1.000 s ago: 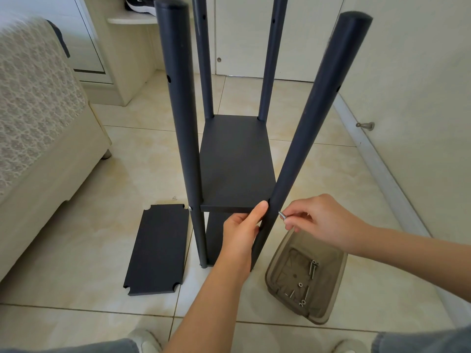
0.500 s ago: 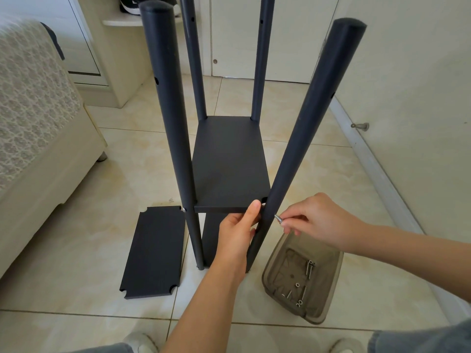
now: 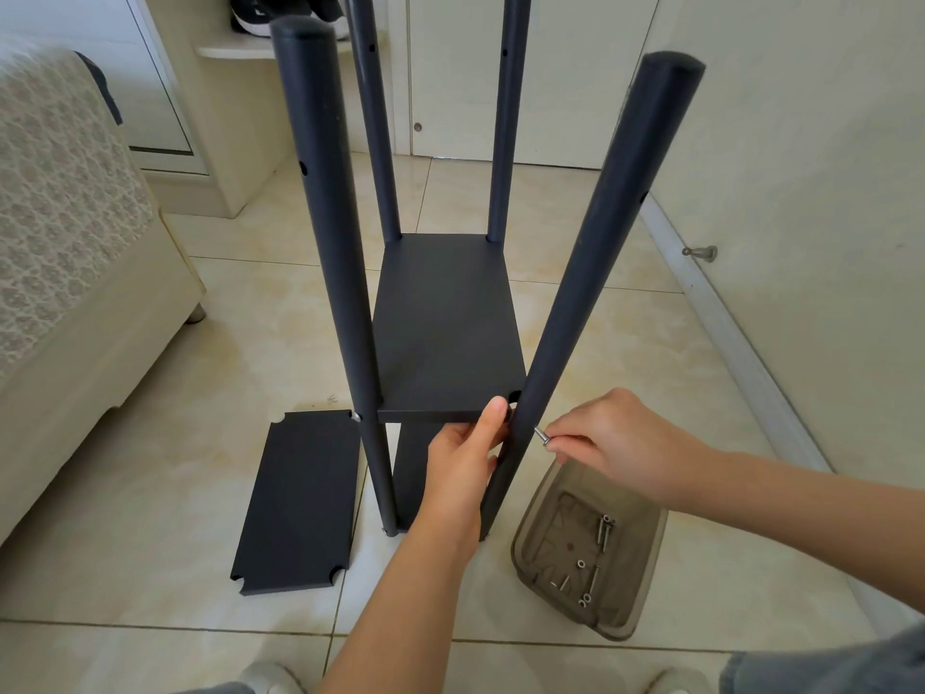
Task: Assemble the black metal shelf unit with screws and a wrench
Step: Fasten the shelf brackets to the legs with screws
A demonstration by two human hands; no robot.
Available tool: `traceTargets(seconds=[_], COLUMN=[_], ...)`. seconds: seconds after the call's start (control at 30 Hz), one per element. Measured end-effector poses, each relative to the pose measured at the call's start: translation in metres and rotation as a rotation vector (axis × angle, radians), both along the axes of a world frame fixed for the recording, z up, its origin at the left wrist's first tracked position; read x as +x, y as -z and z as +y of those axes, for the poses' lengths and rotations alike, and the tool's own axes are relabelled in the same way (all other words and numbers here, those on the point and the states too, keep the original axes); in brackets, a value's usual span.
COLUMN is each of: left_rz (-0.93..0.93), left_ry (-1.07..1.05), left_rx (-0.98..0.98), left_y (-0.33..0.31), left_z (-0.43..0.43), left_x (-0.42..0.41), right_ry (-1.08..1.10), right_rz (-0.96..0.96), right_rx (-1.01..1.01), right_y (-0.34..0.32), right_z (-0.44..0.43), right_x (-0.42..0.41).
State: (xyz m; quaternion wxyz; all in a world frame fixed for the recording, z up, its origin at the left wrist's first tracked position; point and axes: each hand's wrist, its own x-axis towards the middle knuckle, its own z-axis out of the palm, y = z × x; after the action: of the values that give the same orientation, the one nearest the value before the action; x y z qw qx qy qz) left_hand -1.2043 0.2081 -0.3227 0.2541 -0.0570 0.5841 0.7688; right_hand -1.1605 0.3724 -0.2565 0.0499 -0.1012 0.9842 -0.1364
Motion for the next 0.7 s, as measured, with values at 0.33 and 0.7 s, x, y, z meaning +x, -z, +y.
traceTargets(seconds=[0.33, 0.7], left_rz=[-0.019, -0.031], left_ry=[-0.021, 0.016], left_rx=[-0.002, -0.003], left_y=[-0.001, 0.003], left_z=[0.000, -0.003], left_x=[0.000, -0.005], right_ry=[-0.040, -0.042], right_rz=[-0.051, -0.084], right_rx=[0.033, -0.038], right_y=[-0.007, -0.016], right_z=[0.001, 0.004], right_x=[0.000, -0.005])
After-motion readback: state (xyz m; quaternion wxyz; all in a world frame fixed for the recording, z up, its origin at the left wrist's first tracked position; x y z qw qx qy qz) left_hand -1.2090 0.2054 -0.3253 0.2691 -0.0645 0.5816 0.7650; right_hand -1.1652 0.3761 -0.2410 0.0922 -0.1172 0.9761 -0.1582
